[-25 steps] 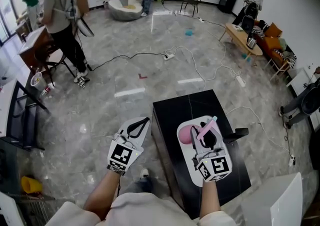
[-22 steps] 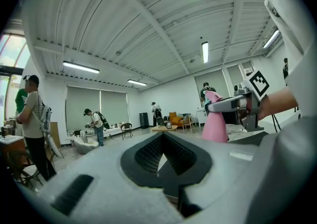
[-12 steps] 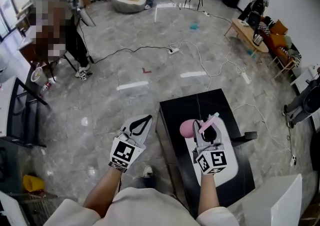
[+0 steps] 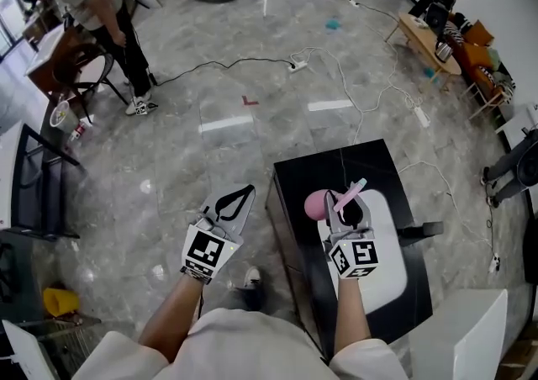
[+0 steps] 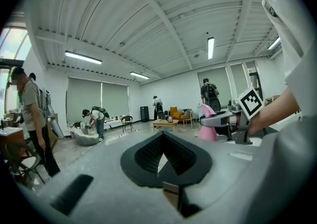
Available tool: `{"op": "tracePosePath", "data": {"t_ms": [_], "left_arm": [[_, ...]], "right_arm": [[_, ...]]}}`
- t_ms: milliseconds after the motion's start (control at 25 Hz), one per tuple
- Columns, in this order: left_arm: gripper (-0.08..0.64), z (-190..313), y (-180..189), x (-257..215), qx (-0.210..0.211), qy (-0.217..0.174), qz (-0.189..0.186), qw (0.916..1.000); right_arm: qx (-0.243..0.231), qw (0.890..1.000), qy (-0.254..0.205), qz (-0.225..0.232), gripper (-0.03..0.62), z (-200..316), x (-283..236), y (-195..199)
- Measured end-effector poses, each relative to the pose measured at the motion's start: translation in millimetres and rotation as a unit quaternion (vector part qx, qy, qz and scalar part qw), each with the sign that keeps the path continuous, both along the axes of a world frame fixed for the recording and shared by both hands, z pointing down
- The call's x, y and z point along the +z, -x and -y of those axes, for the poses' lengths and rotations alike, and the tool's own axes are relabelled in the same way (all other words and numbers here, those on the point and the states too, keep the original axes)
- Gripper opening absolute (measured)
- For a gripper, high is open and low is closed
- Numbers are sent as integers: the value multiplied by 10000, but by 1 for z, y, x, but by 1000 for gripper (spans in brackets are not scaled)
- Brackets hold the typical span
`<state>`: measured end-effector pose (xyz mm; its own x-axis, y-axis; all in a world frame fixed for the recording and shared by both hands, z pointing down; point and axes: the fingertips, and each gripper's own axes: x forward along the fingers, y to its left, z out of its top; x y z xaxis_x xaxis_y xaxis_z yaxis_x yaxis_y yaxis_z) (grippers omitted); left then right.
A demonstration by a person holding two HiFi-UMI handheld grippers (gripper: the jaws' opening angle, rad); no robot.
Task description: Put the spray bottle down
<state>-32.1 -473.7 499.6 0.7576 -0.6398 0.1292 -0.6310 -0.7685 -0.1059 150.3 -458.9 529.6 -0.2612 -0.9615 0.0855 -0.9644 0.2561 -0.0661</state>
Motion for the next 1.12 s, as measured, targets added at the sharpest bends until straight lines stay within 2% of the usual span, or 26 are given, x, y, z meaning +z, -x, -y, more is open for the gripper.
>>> {"op": "tracePosePath", "data": {"t_ms": [360,480,800,1120], "left_arm": [[5,24,4,20,-59,191,-4,9998],[5,29,4,25,-59,138,0,9999],[5,36,8,39,-141,348,61,9993],[5,42,8,49,-211,454,136,9987]], "right_arm": [[0,9992,391,-116,152,40,52,0],[-23,9988,467,-121,152,50,65,0],[-135,9985,453,-258,152,70,82,8],[-207,9987,451,-121,152,79,97,4]]}}
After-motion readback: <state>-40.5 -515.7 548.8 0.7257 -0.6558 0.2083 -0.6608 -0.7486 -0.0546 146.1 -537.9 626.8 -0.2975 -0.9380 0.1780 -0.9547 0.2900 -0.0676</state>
